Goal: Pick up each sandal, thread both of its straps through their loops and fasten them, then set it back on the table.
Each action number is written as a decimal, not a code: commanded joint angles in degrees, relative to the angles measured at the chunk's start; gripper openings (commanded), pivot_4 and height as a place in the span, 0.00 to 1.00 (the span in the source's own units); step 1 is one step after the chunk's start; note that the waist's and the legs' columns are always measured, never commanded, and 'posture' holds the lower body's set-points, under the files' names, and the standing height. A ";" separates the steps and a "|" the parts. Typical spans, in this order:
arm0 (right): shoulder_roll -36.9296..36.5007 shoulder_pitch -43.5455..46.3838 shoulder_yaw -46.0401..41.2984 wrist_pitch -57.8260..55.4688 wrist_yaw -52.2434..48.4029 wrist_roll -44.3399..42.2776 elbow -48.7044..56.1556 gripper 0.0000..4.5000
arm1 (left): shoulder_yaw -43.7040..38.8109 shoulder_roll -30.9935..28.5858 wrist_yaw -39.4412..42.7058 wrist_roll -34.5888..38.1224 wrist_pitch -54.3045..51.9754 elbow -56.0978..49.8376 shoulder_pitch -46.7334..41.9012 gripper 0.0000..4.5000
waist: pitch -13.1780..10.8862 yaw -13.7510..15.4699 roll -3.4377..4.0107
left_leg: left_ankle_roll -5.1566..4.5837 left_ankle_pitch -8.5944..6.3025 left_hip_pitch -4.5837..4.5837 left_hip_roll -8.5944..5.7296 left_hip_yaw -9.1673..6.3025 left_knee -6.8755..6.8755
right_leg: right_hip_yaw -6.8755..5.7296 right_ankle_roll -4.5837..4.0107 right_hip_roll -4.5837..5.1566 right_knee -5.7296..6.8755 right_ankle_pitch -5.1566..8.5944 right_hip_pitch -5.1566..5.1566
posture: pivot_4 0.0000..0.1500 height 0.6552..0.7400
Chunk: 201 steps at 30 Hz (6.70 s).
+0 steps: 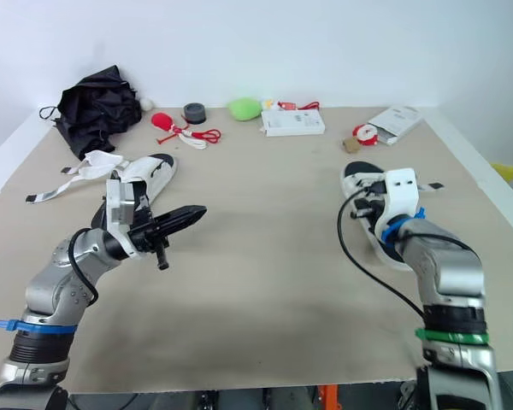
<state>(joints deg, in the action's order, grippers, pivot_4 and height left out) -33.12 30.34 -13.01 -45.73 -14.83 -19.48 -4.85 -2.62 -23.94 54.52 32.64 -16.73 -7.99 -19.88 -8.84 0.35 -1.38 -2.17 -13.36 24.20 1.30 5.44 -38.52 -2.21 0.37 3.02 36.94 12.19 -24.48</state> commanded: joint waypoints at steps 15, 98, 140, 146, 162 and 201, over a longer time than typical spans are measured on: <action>2.26 5.94 -4.48 4.60 0.15 0.75 -10.00 0.99 | 0.08 -1.24 -4.26 -1.33 -0.88 -3.23 1.25 0.00 | -0.01 0.10 0.02 | -0.06 -0.03 0.05 0.04 0.24 0.08 | 0.17 -0.05 -0.17 0.04 -0.03 -0.18 | 1.00 1.00; 7.63 -13.82 15.83 4.81 -17.55 -20.85 38.46 1.00 | -4.76 1.77 -33.08 -20.77 -5.40 48.74 -29.01 0.06 | -0.17 0.23 -0.68 | 0.16 0.28 0.19 0.26 0.27 0.04 | 0.08 -0.16 -0.15 0.09 -0.32 -0.48 | 1.00 1.00; -10.28 -5.84 16.88 3.66 -42.72 -17.11 16.77 0.01 | 17.54 -1.45 22.65 -18.95 16.47 22.37 -11.57 0.00 | -0.15 0.38 -0.54 | -0.02 0.46 0.33 0.24 0.23 -0.04 | 0.11 0.02 -0.34 0.06 -0.39 -0.56 | 1.00 1.00; -8.10 1.24 23.75 5.13 -47.16 -11.17 8.25 0.01 | 17.22 -1.17 24.15 -18.19 16.14 21.89 -11.43 0.00 | -0.15 0.33 -0.52 | -0.05 0.47 0.33 0.21 0.30 -0.09 | 0.11 0.09 -0.31 0.06 -0.45 -0.58 | 1.00 1.00; -2.90 8.38 34.74 11.04 -52.98 3.12 -4.48 0.01 | 19.03 1.07 24.09 -22.54 19.10 26.66 -12.79 0.00 | 0.00 0.33 -0.25 | -0.10 0.48 0.25 0.20 0.34 -0.13 | 0.08 0.07 -0.34 0.08 -0.52 -0.51 | 1.00 1.00; 2.97 11.01 36.22 14.27 -54.84 10.75 -13.13 0.00 | -9.39 -6.24 0.17 6.59 -52.63 40.45 -29.48 0.99 | 0.08 -1.47 -0.43 | 0.20 0.79 -0.81 0.48 0.17 0.25 | -0.25 -0.35 -0.10 0.14 -0.27 0.27 | 1.00 1.00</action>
<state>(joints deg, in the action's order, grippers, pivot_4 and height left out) -29.77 42.99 21.79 -30.19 -70.83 -11.43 -16.45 -10.99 -30.33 57.77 40.66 -69.98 30.03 -47.49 -8.77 -1.12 -1.80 -1.94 -12.56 23.40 1.78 5.64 -38.20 -2.43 0.16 2.91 37.08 11.83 -24.24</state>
